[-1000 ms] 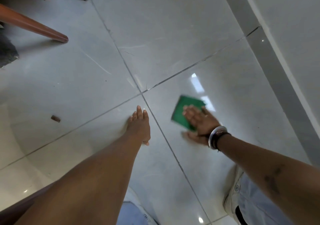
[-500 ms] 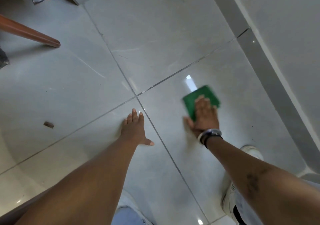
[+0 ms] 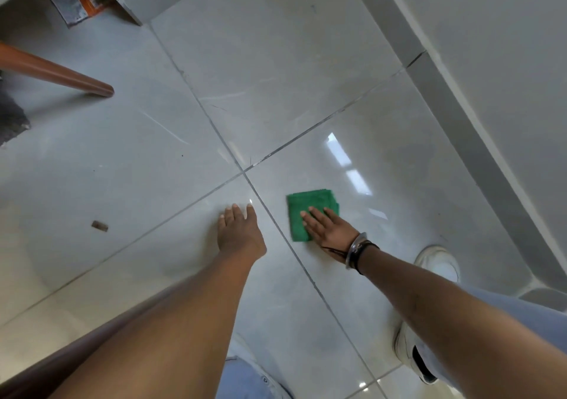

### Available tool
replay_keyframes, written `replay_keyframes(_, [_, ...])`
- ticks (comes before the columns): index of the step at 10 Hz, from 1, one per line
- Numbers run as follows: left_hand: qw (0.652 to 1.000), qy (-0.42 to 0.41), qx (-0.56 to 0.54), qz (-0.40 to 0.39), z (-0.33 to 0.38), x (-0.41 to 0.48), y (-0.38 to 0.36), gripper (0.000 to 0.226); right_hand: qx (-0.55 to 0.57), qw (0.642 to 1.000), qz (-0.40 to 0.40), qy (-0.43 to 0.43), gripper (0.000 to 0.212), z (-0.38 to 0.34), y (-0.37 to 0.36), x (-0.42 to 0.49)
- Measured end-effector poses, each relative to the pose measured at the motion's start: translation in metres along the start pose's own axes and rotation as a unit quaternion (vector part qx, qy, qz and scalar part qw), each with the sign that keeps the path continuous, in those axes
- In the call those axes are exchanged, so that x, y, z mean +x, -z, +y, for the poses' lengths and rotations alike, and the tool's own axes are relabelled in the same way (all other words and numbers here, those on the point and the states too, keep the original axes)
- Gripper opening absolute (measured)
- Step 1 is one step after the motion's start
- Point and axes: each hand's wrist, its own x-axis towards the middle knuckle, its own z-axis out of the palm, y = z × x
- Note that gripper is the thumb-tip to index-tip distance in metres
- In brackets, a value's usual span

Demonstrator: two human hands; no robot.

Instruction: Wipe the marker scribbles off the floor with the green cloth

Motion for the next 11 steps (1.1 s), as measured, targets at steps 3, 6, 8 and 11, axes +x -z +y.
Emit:
replay_keyframes(3, [0.851,0.007,-0.519,-0.084,0.044,-0.179,0.066,0.076,0.709,0.345,0.051,-0.613,0.016,0.042,0.202,-0.092])
replay_keyframes(6, [0.485,-0.047,-0.873,0.026,-0.044,-0.358,0.163,0.018,0.943,0.252,0.000,-0.219,0.050,0.012,0.482,-0.084])
replay_keyframes(8, [0.493,0.077,-0.838,0.219,-0.177,-0.428,0.157,0.018,0.689,0.692,-0.005,-0.213,0.027,-0.096,0.585,0.006])
replay_keyframes(11, [0.703,0.238,-0.642,0.193,-0.243,-0.432,0.154,0.062,0.339,0.898,-0.023,-0.281,0.030,-0.162,0.592,0.042])
